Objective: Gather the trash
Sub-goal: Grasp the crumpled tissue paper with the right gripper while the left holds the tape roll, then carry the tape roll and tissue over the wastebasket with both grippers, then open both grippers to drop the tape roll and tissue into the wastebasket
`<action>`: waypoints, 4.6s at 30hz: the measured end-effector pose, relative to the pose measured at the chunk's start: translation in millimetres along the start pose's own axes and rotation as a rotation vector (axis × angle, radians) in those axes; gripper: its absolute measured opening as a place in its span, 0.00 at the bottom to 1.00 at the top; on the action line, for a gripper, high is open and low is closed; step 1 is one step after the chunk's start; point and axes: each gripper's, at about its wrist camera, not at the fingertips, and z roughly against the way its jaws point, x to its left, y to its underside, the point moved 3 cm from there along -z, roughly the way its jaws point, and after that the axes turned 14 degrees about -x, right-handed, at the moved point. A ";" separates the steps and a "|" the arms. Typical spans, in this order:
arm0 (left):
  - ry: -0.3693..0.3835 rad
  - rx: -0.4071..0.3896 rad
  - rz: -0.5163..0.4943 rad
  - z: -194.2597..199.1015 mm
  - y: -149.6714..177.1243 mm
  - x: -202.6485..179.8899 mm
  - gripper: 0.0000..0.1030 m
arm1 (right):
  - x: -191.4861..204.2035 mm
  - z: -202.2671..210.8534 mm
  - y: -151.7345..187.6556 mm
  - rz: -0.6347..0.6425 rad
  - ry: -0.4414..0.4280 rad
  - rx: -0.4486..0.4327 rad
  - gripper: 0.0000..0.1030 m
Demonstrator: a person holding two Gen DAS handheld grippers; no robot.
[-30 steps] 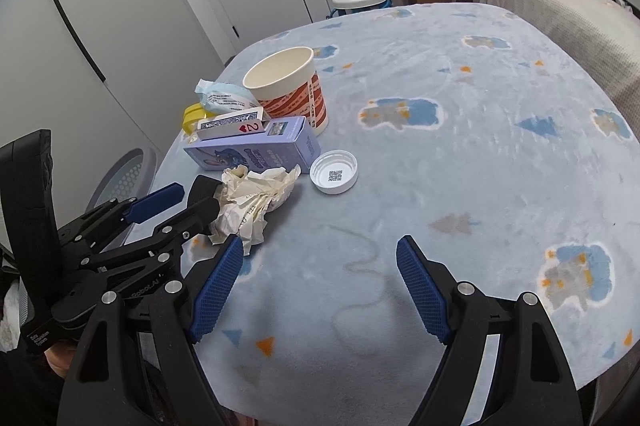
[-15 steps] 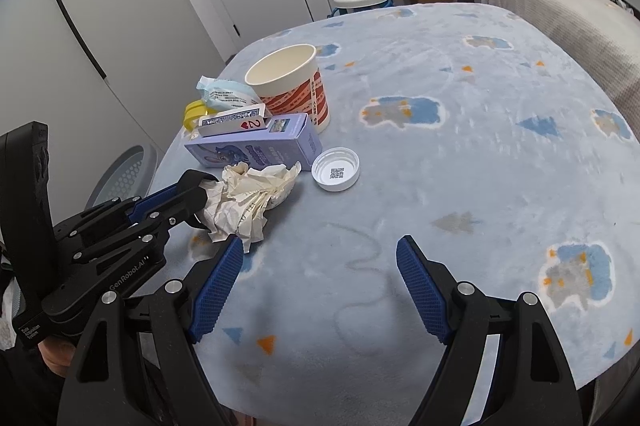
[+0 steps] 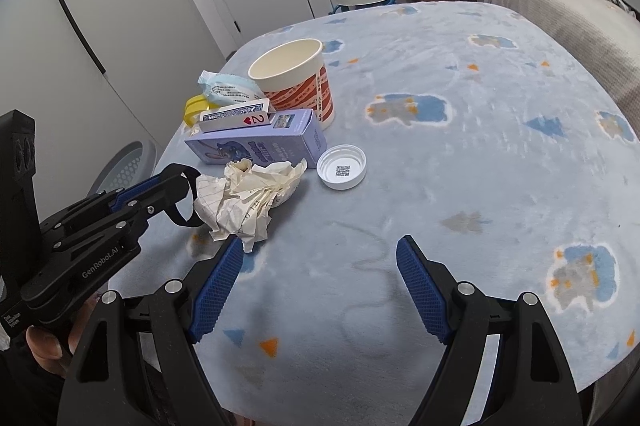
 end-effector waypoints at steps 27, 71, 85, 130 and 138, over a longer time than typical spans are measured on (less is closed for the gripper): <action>-0.164 -0.045 0.084 42.6 0.5 92.3 0.17 | 61.5 -56.1 7.2 0.058 -0.014 0.068 0.84; -0.361 -0.052 0.229 98.0 16.9 200.6 0.17 | 166.9 -63.3 -28.5 0.153 -0.181 0.003 0.52; -0.503 -0.074 0.226 126.5 0.1 270.5 0.17 | 284.9 -92.2 -62.0 0.291 -0.413 -0.032 0.52; -0.614 0.018 0.253 91.6 30.8 315.5 0.61 | 316.6 -160.3 -25.1 0.304 -0.469 0.122 0.72; -0.620 0.017 0.258 93.1 31.8 317.3 0.61 | 315.5 -158.0 -24.6 0.301 -0.471 0.115 0.72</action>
